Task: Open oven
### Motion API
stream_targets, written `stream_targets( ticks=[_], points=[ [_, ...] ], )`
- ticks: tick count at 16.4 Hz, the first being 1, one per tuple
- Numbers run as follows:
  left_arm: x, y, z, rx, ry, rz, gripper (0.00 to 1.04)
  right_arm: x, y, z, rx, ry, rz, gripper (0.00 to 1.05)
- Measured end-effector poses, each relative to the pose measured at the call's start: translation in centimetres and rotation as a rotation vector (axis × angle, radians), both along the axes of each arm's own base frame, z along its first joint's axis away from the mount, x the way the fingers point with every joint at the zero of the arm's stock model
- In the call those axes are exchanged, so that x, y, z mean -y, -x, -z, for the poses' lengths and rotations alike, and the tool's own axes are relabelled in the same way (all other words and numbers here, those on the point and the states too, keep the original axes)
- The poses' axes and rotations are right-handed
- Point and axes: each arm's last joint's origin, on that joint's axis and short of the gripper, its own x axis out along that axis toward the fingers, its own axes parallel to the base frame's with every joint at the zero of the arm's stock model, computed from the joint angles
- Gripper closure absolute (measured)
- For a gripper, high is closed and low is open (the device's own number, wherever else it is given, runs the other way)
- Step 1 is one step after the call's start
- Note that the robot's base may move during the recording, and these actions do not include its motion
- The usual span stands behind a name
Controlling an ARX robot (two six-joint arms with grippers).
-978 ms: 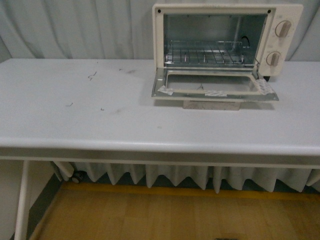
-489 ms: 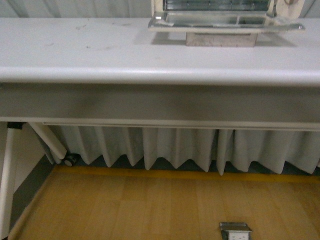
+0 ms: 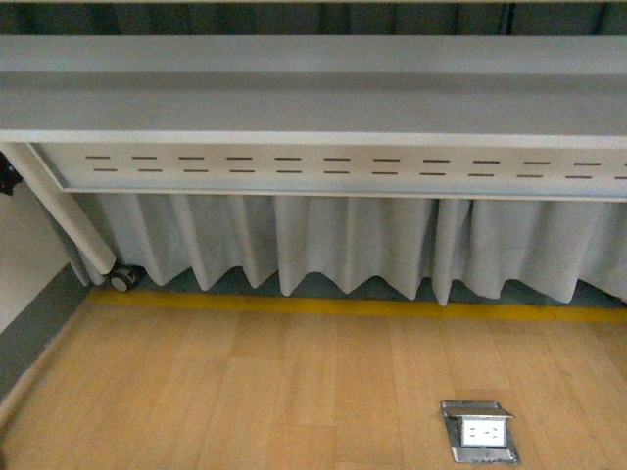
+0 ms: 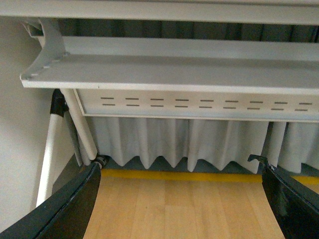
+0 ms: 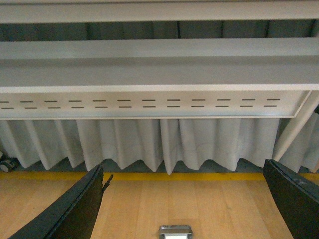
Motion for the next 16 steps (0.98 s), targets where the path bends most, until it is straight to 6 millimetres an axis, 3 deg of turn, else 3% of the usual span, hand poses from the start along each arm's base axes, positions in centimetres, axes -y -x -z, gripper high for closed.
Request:
stream_targets(
  ticks=[16],
  points=[
    [0.00, 0.00, 0.01, -0.001, 0.000, 0.000, 0.07, 0.00, 0.00, 0.01, -0.002, 0.000, 0.000, 0.06]
  ],
)
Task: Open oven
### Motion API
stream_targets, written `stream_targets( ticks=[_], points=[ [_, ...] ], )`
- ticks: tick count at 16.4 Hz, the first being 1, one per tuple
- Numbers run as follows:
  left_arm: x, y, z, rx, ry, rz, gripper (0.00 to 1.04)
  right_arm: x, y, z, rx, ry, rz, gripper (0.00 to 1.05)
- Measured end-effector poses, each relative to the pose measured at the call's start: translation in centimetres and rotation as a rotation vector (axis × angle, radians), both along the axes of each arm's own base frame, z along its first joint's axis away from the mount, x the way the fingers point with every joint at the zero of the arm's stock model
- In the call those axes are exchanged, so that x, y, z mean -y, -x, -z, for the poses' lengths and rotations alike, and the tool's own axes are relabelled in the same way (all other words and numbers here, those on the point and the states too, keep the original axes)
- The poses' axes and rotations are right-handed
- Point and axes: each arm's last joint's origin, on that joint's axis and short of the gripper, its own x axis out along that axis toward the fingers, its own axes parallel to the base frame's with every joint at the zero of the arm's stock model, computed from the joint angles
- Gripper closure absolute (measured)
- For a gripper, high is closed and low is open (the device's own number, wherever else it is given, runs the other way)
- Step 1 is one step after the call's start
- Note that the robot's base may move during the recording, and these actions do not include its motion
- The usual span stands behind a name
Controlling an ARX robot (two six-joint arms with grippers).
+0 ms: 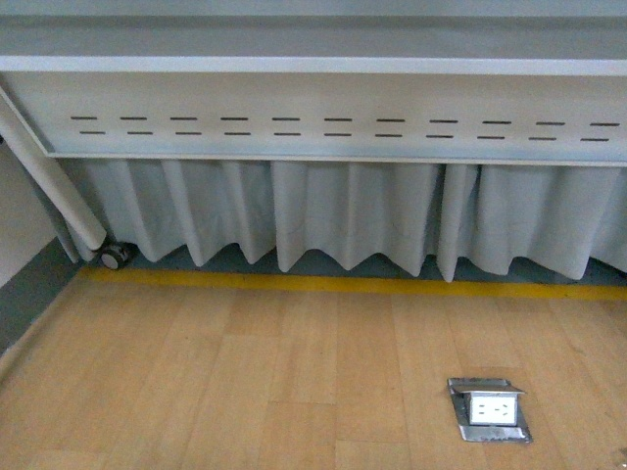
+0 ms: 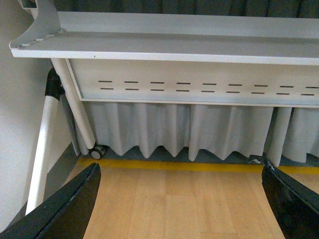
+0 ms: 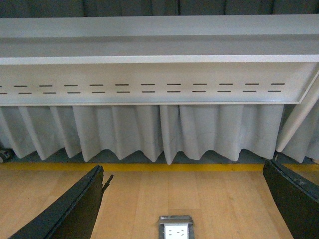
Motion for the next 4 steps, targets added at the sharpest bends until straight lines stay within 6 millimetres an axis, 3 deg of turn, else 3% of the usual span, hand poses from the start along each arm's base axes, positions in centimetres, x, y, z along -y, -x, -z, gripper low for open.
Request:
stream_targets(
  ticks=[4],
  points=[
    [0.00, 0.00, 0.00, 0.000, 0.000, 0.000, 0.07, 0.00, 0.00, 0.00, 0.000, 0.000, 0.000, 0.06]
  ],
)
